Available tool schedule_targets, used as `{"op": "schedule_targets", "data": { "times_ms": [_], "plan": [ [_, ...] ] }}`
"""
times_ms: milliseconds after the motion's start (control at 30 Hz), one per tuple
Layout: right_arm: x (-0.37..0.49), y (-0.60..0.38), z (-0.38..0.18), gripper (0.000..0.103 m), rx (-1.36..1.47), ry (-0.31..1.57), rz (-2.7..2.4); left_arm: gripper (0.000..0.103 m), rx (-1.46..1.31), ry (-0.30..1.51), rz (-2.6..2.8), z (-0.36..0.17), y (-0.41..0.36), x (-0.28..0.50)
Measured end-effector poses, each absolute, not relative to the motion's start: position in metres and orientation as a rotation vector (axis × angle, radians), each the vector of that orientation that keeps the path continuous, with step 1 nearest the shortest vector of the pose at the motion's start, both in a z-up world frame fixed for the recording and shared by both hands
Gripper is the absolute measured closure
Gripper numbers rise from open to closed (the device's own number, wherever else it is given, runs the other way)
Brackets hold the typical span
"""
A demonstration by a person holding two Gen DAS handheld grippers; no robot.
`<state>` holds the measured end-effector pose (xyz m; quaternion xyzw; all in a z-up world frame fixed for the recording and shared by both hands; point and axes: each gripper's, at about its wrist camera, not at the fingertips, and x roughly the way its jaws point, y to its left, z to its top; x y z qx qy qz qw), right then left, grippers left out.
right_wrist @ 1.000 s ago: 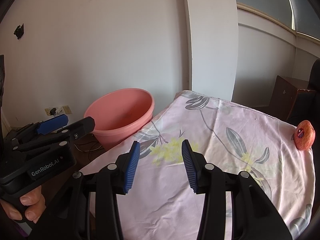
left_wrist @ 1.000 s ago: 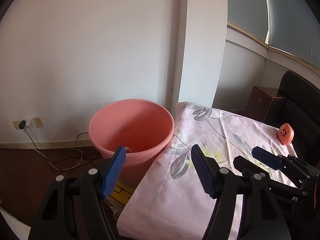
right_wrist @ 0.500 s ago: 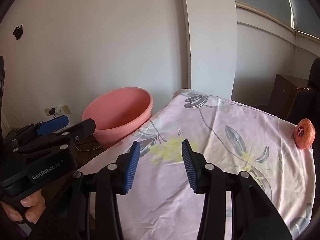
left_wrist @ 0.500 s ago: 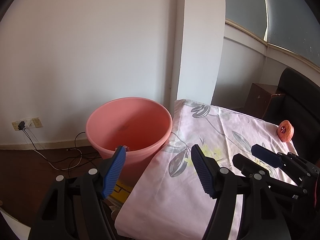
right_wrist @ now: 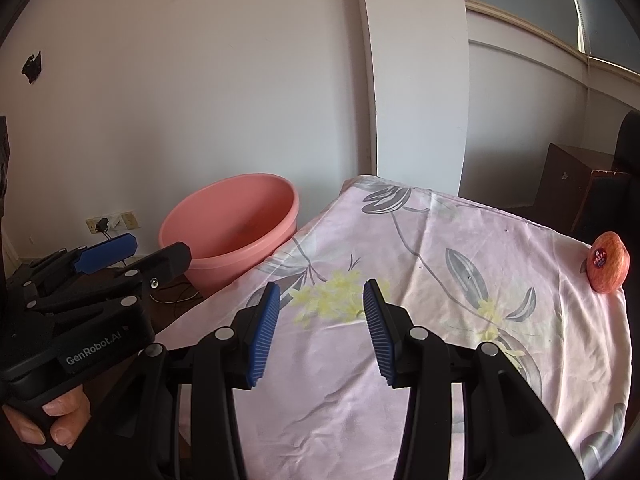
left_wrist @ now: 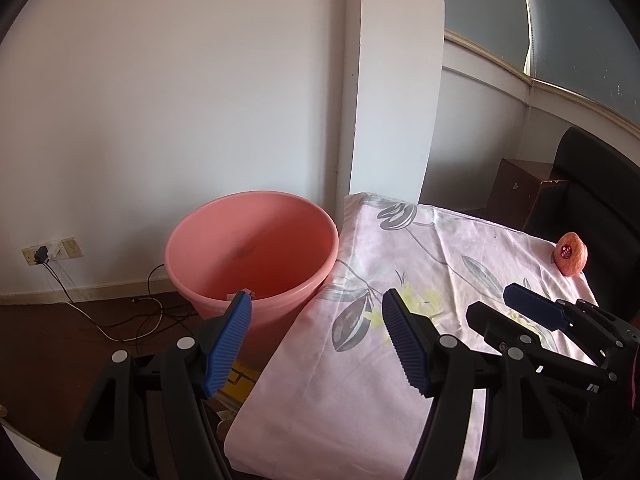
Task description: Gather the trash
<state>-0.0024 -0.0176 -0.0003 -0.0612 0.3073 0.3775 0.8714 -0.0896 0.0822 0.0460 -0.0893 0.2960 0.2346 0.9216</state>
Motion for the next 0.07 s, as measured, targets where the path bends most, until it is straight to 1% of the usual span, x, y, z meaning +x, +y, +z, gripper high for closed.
{"op": "schedule_targets", "data": {
  "times_ms": [67],
  "plan": [
    [-0.0014, -0.0189, -0.0007, 0.059, -0.125, 0.645, 0.784, 0.036, -0.180, 0.611, 0.475, 0.0456, 0.0812, -0.0875]
  ]
}}
